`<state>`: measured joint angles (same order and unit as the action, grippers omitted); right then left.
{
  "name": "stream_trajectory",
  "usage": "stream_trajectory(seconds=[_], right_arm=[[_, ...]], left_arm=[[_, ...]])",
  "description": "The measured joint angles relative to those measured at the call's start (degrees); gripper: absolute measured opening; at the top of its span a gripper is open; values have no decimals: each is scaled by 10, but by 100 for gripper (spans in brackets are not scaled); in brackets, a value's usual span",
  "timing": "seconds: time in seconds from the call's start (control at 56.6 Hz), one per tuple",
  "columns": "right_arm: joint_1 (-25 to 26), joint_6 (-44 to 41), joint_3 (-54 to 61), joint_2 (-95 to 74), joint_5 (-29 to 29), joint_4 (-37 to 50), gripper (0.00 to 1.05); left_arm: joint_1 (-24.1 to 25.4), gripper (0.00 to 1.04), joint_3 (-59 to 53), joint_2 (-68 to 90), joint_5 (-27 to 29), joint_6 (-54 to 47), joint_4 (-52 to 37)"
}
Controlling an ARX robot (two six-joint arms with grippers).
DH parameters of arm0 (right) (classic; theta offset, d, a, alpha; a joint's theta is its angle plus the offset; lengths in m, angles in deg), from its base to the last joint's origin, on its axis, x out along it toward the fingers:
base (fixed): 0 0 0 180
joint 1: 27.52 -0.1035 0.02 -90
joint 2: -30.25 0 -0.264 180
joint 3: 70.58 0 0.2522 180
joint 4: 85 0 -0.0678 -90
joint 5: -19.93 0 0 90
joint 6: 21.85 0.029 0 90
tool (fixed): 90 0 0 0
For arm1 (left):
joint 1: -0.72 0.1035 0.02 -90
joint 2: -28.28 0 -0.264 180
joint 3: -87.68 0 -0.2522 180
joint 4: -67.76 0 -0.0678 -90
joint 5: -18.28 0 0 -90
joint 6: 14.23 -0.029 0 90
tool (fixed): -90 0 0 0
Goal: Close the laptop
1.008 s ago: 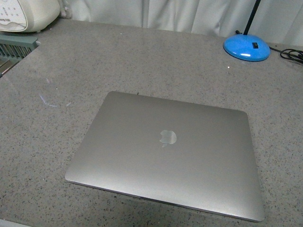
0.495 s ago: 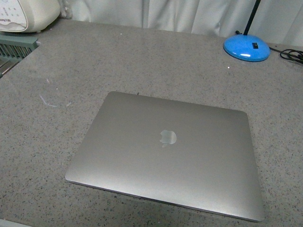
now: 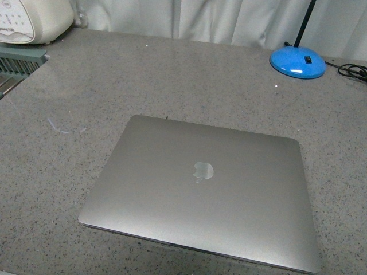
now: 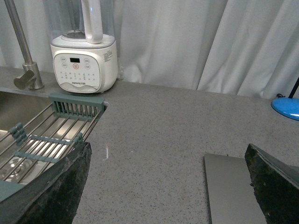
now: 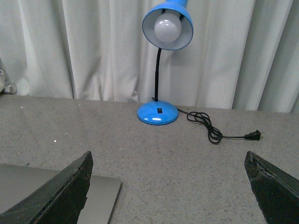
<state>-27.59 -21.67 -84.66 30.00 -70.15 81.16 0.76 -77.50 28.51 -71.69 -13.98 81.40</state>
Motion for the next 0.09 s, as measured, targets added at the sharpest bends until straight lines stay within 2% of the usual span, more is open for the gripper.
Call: stream_trajectory(seconds=[0.088], right_arm=[[0, 0, 0, 0, 0, 0, 95]], left_arm=[[0, 98, 0, 0, 0, 0, 0]])
